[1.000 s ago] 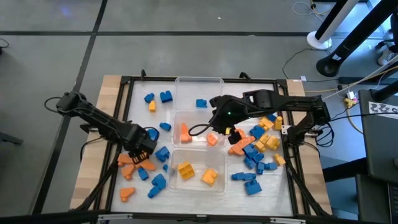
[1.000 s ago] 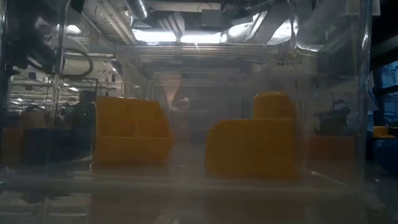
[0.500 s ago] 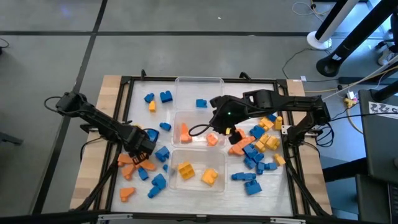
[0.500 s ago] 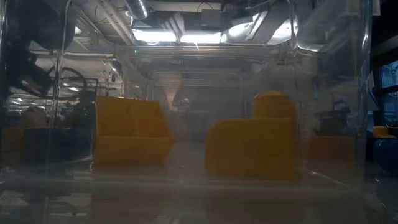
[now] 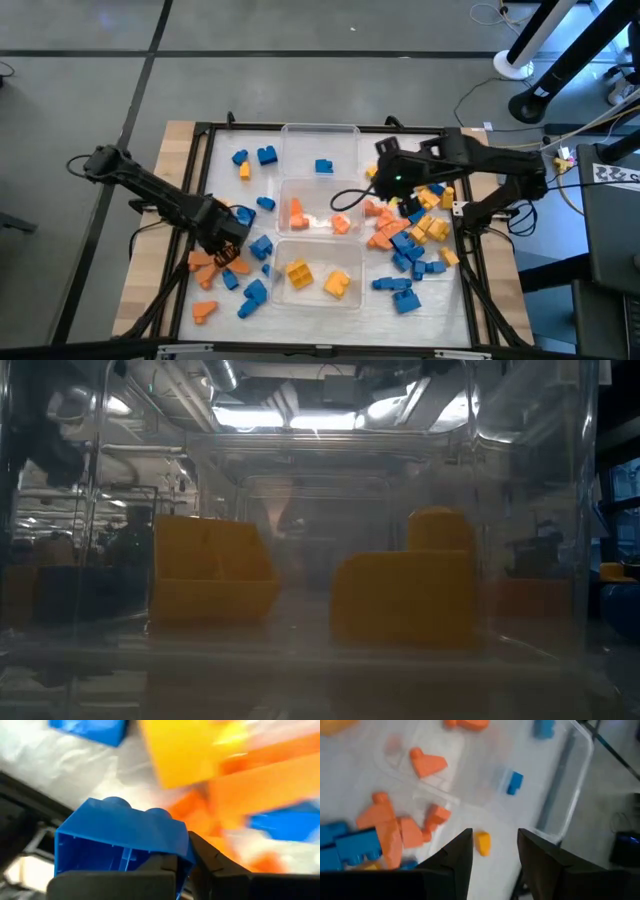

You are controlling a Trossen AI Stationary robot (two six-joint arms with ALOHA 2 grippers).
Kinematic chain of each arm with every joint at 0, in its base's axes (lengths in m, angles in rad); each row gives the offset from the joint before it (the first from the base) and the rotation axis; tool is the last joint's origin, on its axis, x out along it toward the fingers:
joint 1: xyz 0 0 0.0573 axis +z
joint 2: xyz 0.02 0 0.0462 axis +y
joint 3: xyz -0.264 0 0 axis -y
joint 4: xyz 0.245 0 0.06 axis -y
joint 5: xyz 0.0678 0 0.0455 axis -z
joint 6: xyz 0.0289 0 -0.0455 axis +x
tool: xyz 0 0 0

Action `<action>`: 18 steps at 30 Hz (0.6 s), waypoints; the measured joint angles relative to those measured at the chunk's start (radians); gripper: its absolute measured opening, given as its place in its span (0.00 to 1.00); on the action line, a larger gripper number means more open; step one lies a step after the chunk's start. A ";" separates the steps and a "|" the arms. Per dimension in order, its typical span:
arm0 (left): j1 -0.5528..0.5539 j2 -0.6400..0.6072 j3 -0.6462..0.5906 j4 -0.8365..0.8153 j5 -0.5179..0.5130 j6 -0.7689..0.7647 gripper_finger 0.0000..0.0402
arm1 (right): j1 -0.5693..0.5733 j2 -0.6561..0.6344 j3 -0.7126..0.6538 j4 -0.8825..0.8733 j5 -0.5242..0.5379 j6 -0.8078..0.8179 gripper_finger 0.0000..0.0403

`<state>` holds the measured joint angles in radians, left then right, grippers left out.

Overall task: Sort blocks
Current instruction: Put the blue game piece into the top transparent bin

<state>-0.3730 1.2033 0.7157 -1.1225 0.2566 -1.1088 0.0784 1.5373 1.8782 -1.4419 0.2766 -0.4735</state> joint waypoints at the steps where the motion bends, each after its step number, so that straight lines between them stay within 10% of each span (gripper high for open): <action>1: 0.000 -0.026 0.017 0.000 -0.008 -0.014 0.02 | 0.000 -0.011 0.000 -0.011 0.010 0.001 0.39; 9: 0.000 -0.248 0.169 0.025 -0.191 -0.168 0.02 | 0.000 -0.058 0.000 -0.134 0.181 0.094 0.39; 18: 0.003 -0.362 0.211 0.362 -0.481 -0.119 0.01 | 0.000 -0.098 -0.152 -0.129 0.089 0.305 0.39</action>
<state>-0.3700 0.8412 0.9272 -0.7605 -0.2245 -1.2280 0.0784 1.4394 1.7266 -1.5710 0.3653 -0.1682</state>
